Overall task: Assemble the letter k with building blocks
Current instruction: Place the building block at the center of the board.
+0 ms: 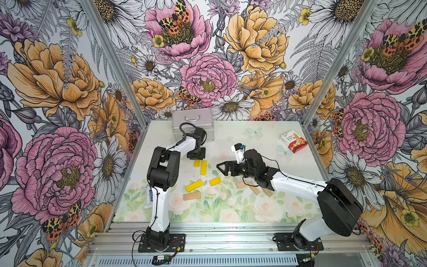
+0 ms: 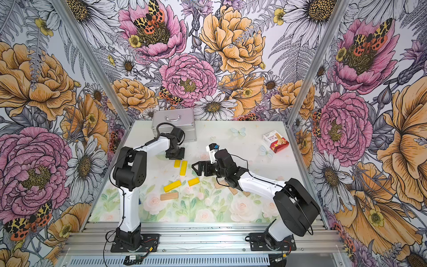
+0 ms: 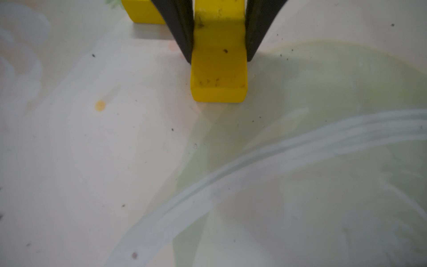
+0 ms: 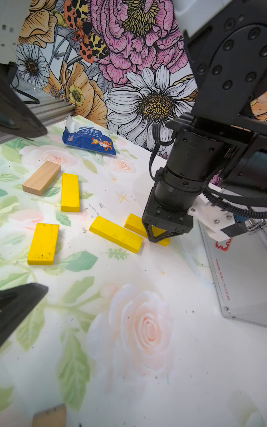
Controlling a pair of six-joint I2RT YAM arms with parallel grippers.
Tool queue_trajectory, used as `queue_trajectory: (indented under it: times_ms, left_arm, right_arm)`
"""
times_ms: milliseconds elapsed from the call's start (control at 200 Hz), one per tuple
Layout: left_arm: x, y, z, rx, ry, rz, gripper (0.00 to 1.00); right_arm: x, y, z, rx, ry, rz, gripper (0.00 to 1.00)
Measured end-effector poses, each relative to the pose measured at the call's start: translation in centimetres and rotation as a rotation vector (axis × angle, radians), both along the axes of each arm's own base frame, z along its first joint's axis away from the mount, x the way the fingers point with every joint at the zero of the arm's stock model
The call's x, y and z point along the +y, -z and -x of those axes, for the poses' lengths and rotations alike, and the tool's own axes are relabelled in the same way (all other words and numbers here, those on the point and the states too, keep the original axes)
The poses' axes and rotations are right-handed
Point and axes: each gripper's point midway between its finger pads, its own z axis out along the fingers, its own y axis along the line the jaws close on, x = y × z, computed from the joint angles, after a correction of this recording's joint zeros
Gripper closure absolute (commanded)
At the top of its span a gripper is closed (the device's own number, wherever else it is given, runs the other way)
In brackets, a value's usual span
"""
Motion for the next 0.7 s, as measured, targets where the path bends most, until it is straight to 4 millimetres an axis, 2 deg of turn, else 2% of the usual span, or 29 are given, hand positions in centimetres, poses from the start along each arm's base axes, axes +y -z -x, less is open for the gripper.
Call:
queue_trajectory:
  times_ms: [130,315,700]
  left_arm:
    - [0.05,-0.06,0.04,0.002,-0.001,-0.003,0.75]
    - [0.17,-0.05,0.19,0.008,0.0,-0.009,0.58]
    - [0.0,-0.31,0.1,0.003,0.006,-0.015,0.52]
  right_arm:
    - [0.0,0.01,0.01,0.0,0.0,0.0,0.01]
    - [0.0,0.0,0.01,0.0,0.0,0.0,0.01]
    - [0.0,0.0,0.01,0.0,0.0,0.0,0.01]
